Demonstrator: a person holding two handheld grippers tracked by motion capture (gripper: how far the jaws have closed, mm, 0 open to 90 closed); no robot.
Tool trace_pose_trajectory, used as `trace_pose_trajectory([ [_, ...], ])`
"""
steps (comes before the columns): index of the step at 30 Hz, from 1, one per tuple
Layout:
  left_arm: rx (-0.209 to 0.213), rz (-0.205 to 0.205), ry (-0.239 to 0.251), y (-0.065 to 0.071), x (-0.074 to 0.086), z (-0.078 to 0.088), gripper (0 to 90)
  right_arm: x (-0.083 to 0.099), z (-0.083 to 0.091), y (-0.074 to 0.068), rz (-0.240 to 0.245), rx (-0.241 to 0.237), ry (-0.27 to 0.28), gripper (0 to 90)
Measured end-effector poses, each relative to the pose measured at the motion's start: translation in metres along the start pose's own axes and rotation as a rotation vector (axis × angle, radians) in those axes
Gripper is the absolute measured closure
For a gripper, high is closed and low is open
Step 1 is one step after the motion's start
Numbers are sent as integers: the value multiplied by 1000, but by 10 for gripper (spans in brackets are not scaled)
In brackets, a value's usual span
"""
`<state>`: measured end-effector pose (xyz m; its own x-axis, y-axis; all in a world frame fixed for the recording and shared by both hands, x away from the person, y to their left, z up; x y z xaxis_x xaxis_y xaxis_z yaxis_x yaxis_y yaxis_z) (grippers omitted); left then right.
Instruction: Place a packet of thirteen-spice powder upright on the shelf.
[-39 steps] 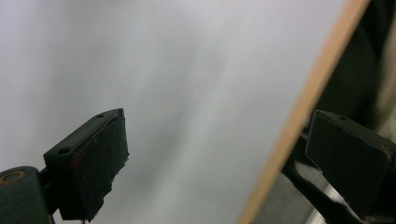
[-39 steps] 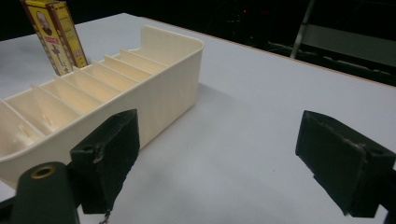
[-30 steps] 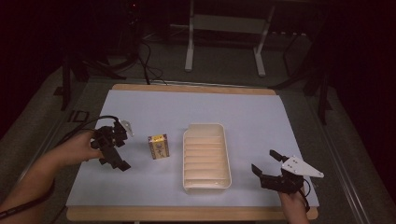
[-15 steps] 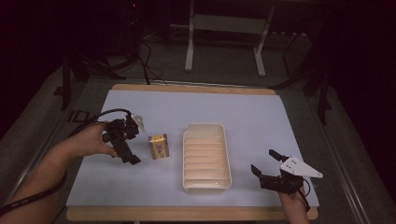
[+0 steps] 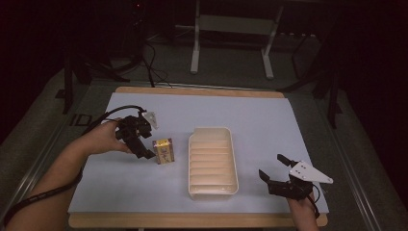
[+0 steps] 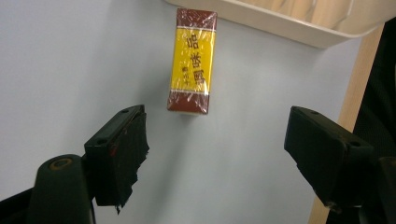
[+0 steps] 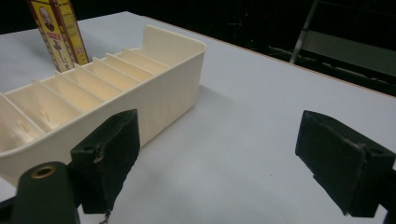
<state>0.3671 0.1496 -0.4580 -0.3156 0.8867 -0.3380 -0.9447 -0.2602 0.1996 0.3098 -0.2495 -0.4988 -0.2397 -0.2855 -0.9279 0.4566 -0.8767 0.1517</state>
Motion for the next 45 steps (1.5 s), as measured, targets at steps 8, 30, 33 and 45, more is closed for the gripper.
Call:
trace_pose_trajectory([
  [8, -28, 23, -48, -13, 0, -19, 324, 0, 0, 0, 0, -1, 1, 139],
  [30, 3, -31, 0, -20, -8, -40, 627, 0, 0, -1, 4, -10, 0, 140],
  [33, 4, -38, 10, -20, -9, -42, 653, 0, 0, -1, 4, -11, 0, 140],
  [45, 13, -62, -30, -16, -11, -41, 673, 0, 0, -1, 6, -9, 0, 140],
])
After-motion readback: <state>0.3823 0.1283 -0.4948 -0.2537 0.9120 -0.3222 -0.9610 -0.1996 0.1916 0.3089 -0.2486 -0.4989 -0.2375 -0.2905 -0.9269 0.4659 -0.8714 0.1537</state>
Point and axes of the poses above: each handheld gripper's, and its own axes: z roughly backward along the jaws, x roughly out of its underside, y roughly to its right, the point moved 8 cm from there along -z, roughly forward along the jaws, and after that the axes turned 12 degrees about x, right-handed, at the moved point
